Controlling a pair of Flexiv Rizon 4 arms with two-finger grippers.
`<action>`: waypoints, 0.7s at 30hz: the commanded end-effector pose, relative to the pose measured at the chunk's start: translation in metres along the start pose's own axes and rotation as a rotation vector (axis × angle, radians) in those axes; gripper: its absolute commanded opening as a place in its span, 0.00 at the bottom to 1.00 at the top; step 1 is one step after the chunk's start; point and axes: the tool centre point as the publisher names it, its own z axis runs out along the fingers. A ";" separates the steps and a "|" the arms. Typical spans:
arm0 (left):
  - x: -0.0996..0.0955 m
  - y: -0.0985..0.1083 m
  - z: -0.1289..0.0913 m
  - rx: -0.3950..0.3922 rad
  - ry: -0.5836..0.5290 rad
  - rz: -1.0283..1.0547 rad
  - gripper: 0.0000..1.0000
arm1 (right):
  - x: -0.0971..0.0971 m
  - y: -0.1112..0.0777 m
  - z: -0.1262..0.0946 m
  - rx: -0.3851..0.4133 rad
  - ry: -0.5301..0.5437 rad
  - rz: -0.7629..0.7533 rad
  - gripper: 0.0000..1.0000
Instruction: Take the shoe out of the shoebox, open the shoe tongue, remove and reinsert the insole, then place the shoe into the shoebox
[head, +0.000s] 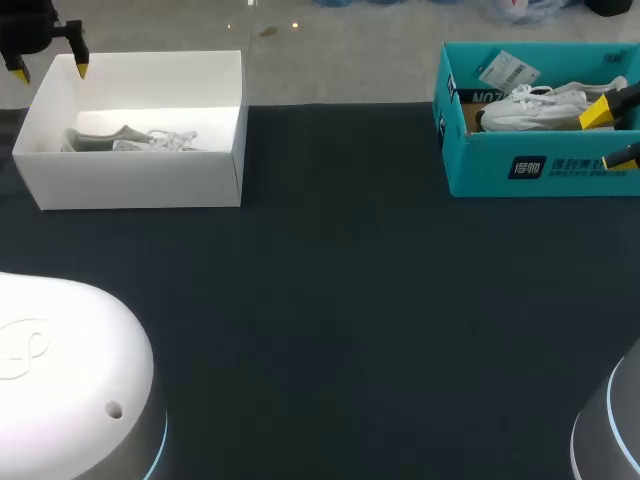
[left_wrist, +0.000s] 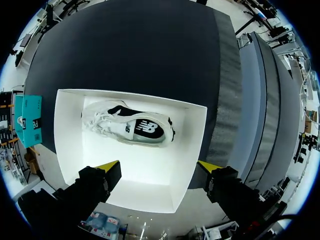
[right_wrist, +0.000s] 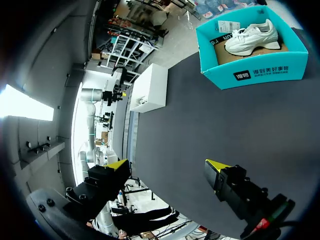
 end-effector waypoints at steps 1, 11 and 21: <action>0.000 -0.001 0.000 -0.004 0.001 0.000 1.00 | -0.005 0.019 -0.010 -0.022 -0.019 -0.013 1.00; 0.000 -0.001 0.000 -0.004 0.001 0.000 1.00 | -0.022 0.077 -0.024 -0.071 -0.035 -0.037 1.00; 0.000 -0.001 0.000 -0.004 0.001 0.000 1.00 | -0.036 0.118 -0.027 -0.068 -0.235 -0.059 1.00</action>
